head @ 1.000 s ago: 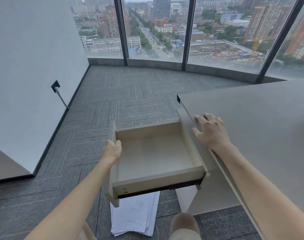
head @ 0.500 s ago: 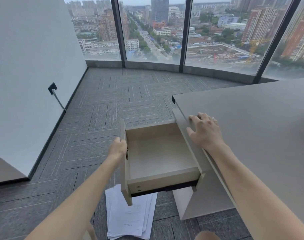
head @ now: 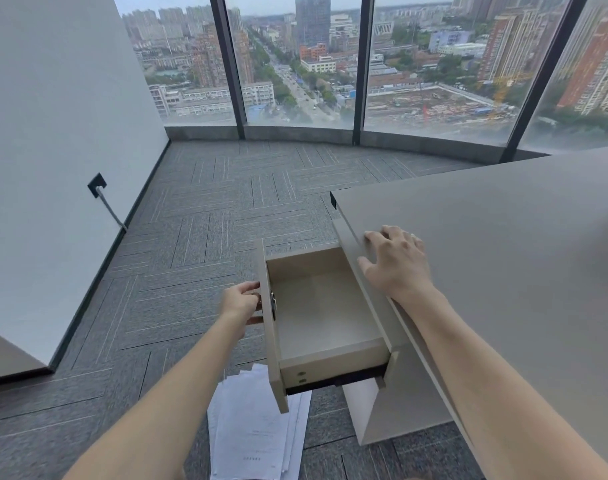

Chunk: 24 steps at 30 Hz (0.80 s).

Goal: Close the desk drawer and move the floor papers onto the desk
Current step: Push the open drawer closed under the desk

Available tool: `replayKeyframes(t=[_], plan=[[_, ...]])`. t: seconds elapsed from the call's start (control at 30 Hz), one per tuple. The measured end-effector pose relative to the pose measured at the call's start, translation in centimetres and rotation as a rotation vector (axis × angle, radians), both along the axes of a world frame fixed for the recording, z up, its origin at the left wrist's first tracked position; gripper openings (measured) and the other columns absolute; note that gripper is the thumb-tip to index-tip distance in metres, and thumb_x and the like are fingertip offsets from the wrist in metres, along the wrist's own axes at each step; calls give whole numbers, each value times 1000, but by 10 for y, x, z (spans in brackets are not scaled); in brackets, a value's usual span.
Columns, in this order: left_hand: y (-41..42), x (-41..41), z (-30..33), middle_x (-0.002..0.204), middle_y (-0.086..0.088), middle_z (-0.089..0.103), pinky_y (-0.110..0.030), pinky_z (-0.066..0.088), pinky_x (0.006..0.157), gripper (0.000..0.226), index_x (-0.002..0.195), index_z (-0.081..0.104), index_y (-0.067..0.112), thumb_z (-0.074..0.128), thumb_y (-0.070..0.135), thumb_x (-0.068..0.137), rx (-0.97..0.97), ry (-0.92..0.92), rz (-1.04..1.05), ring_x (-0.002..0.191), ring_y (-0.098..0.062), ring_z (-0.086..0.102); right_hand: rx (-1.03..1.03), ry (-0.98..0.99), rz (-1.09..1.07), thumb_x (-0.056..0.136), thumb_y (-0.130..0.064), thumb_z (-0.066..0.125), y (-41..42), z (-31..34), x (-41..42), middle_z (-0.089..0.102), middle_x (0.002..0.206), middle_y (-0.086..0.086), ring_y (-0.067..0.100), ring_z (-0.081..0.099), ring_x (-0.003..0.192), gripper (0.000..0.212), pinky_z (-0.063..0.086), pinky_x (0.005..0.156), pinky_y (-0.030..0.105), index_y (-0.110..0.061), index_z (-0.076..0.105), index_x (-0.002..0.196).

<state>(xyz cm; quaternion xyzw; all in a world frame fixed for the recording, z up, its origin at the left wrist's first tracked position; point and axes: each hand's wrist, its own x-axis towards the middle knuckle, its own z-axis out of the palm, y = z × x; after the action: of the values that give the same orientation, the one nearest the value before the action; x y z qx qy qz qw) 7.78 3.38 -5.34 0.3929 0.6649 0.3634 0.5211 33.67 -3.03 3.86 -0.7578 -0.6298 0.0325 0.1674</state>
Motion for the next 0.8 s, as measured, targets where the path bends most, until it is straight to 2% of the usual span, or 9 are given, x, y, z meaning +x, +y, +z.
replayKeyframes(t=[0.17, 0.33, 0.4, 0.5, 0.63, 0.7, 0.8], plan=[[5, 13, -3, 78, -7, 71, -26, 54, 40, 39, 114, 64, 13, 42, -11, 93, -24, -48, -30, 63, -18, 66, 0, -7, -8, 88, -40, 57, 1, 0, -1, 46, 145, 14, 32, 36, 140, 46, 19, 119, 45, -21, 58, 130], [6, 26, -8, 79, -9, 74, -26, 57, 45, 28, 119, 64, 10, 56, 0, 95, -67, -157, -58, 56, -15, 71, 13, 2, -12, 86, -38, 57, 2, -1, -1, 50, 138, 13, 32, 37, 138, 42, 21, 117, 45, -20, 60, 125], [7, 32, -12, 74, -7, 76, -27, 58, 46, 28, 119, 65, 9, 57, 0, 94, -79, -192, -59, 55, -15, 73, 13, 4, -15, 86, -37, 57, 3, -1, -1, 50, 137, 13, 32, 38, 137, 42, 21, 118, 45, -20, 60, 124], [10, 45, -14, 68, -5, 77, -29, 58, 47, 29, 119, 65, 7, 54, -4, 94, -82, -226, -77, 55, -16, 74, 4, 6, -15, 87, -38, 56, 4, -2, 0, 46, 143, 15, 34, 35, 140, 49, 16, 120, 47, -19, 56, 132], [14, 64, -14, 82, -14, 73, -32, 61, 50, 25, 119, 61, -2, 56, 0, 95, -85, -216, -120, 62, -21, 72, -52, 2, -28, 90, -41, 51, 5, -2, 0, 28, 159, 18, 35, 18, 150, 68, 5, 123, 51, -17, 34, 152], [17, 73, -16, 89, -19, 72, -33, 61, 49, 25, 119, 58, -6, 55, -1, 95, -97, -209, -126, 66, -24, 71, -67, -10, -28, 90, -41, 49, 7, -2, 0, 26, 160, 19, 35, 16, 151, 68, 4, 123, 52, -17, 34, 152], [21, 85, -17, 83, -19, 71, -31, 59, 44, 20, 112, 60, -10, 53, -3, 95, -124, -207, -150, 60, -22, 71, -71, -23, -26, 90, -41, 48, 7, -1, 0, 27, 159, 18, 35, 16, 151, 67, 5, 123, 52, -17, 35, 151]])
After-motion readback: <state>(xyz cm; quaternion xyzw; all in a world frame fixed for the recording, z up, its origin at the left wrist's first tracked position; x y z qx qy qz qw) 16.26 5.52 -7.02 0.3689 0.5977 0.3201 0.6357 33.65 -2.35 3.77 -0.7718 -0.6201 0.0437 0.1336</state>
